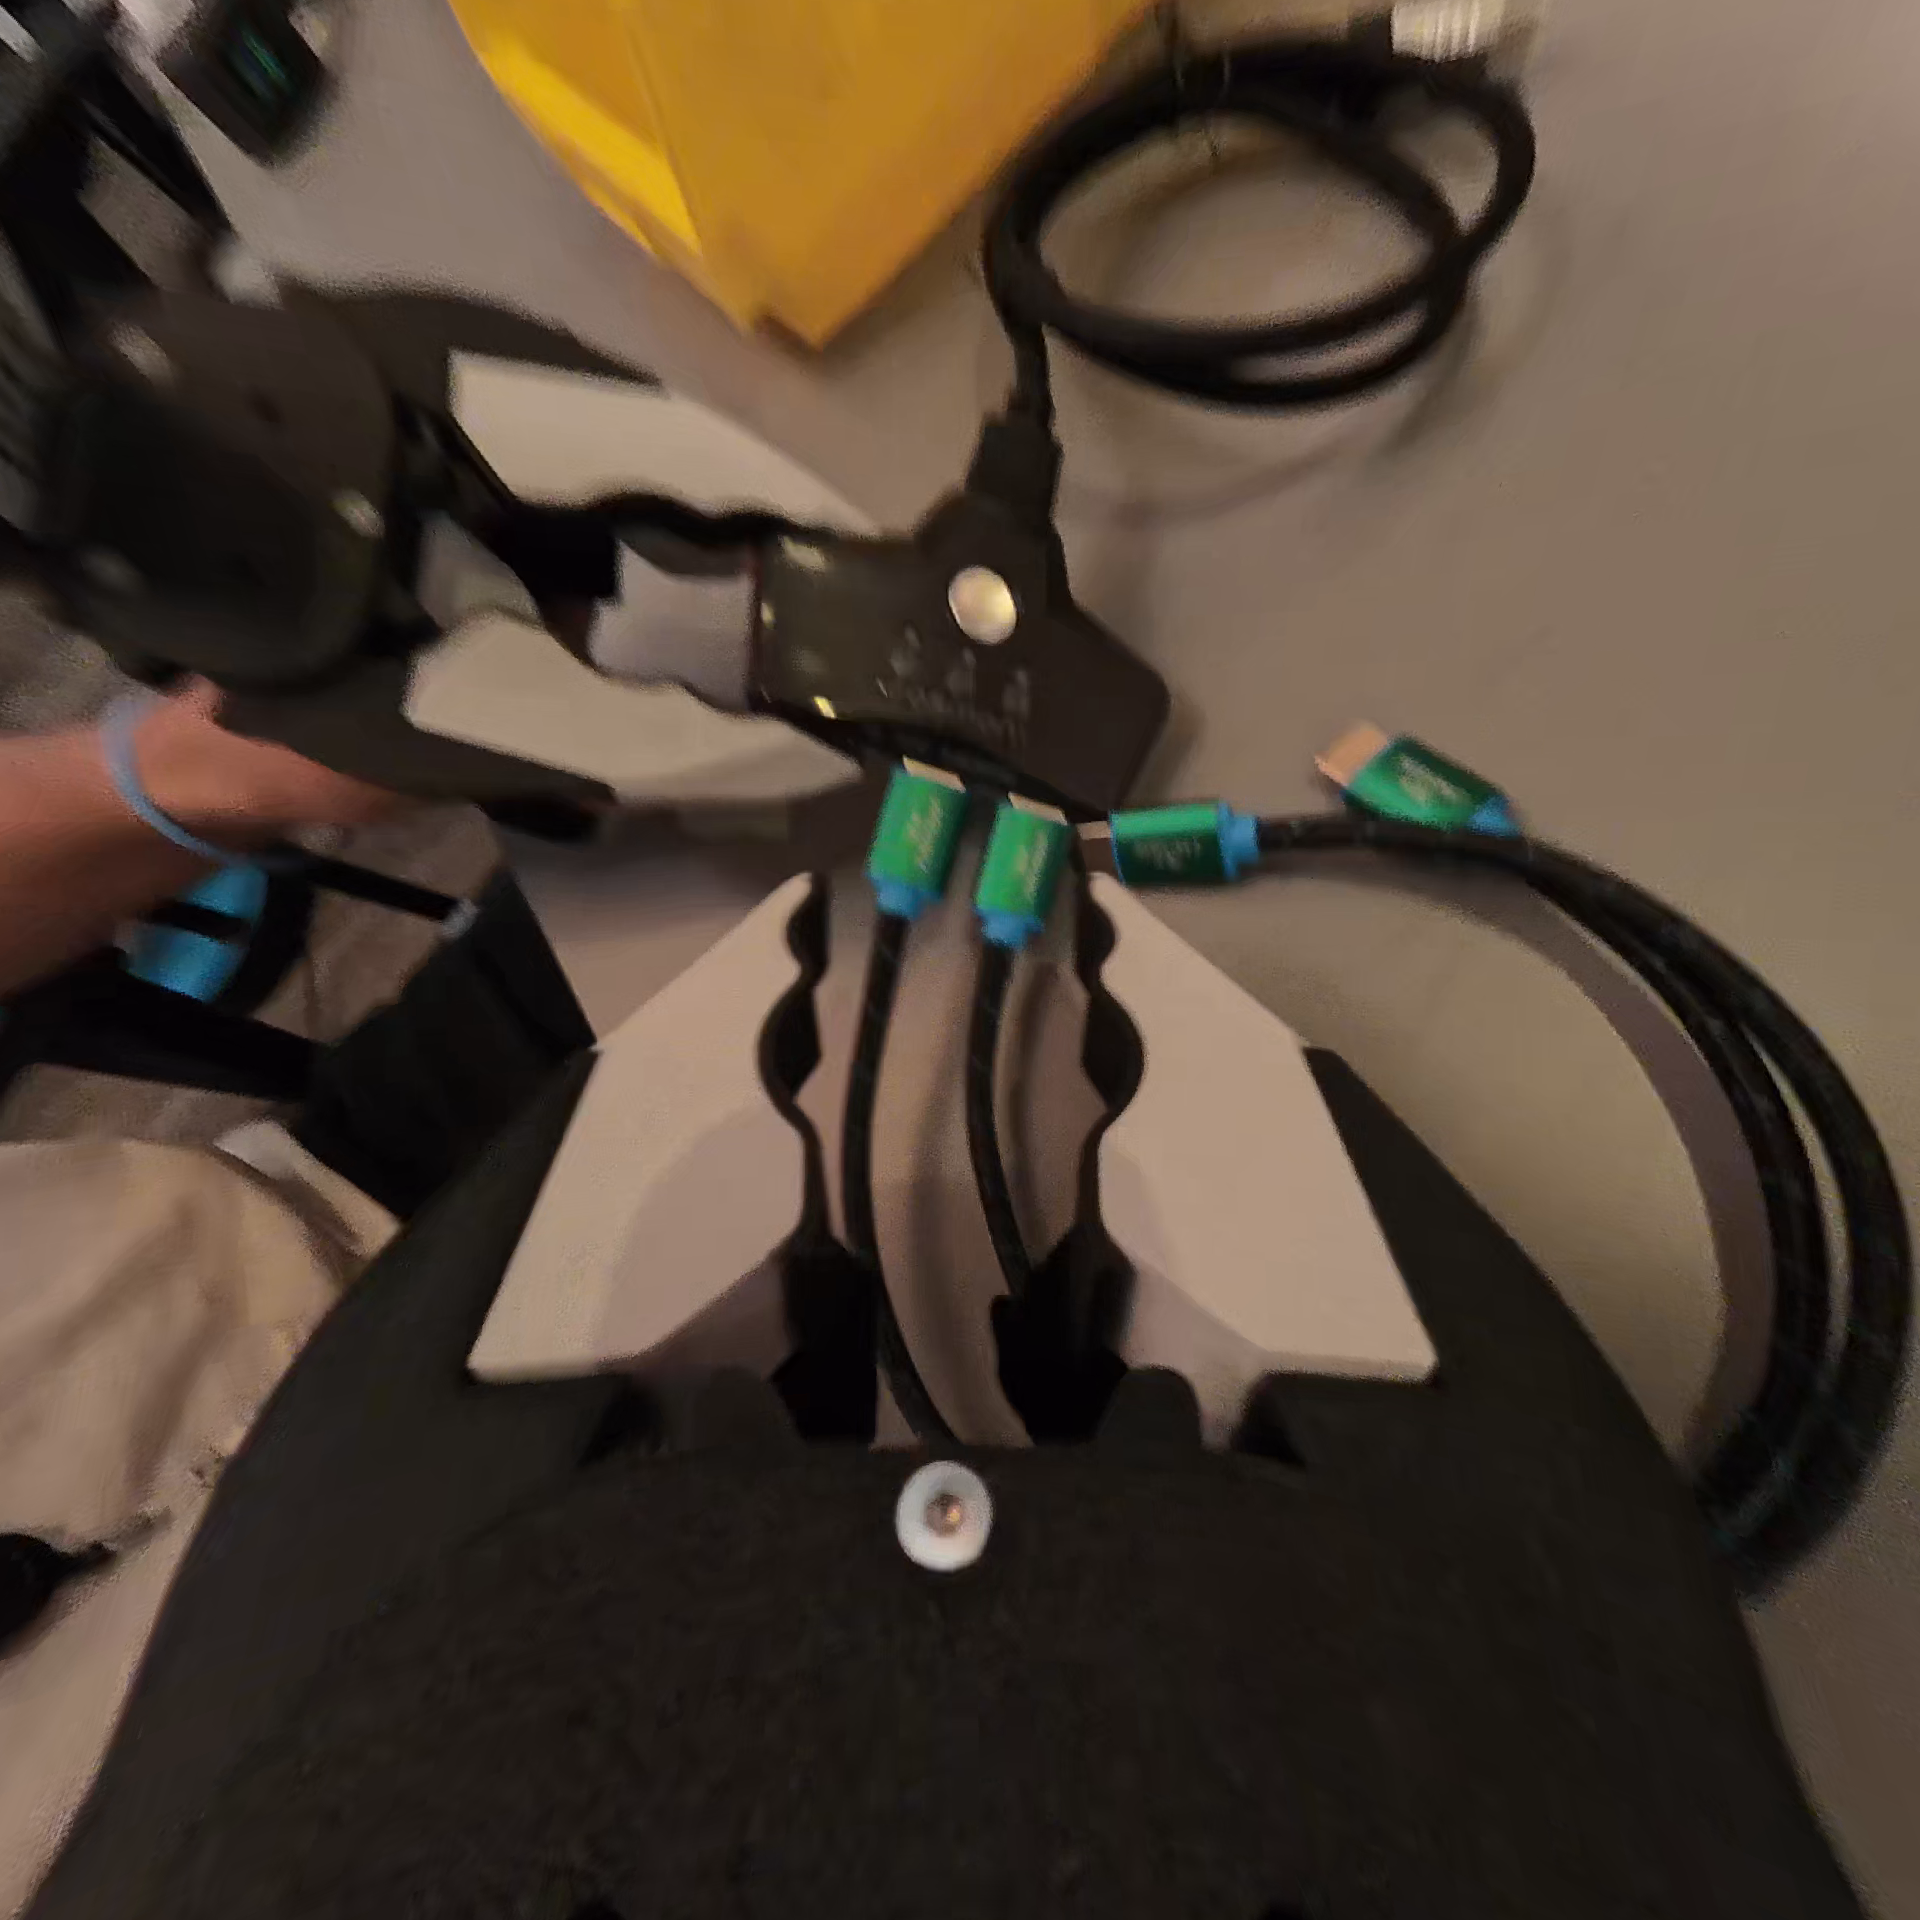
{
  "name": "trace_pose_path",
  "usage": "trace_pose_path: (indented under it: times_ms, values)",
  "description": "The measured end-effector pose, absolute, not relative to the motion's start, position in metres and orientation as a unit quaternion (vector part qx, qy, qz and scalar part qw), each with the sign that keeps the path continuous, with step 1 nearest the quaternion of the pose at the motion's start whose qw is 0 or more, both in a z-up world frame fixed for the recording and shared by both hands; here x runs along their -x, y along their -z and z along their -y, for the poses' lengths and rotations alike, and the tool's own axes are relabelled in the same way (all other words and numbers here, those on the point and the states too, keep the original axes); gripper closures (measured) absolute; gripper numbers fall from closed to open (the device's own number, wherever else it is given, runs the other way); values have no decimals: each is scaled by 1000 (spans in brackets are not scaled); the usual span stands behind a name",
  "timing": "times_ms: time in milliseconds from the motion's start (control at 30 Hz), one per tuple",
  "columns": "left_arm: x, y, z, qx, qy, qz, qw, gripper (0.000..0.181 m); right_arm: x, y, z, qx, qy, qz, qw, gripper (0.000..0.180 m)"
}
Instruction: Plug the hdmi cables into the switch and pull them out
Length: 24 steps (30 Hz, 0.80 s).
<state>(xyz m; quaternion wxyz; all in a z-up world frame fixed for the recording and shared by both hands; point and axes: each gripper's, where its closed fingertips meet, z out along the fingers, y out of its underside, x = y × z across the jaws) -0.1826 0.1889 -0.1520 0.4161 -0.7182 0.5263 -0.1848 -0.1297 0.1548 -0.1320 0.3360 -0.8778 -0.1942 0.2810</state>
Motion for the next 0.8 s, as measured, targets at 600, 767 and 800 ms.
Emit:
trace_pose_path:
  times_ms: [600, 767, 800]
  values:
    - [170, 138, -176, 658, 171, -544, 492, 133, 178, 170, -192, 911, -299, 197, 205, 64]
    - [176, 127, -175, 626, 122, -553, 536, 129, 175, 169, -193, 909, -305, 186, 215, 64]
    - [181, 124, -174, 622, 108, -550, 547, 129, 171, 169, -194, 910, -298, 187, 218, 65]
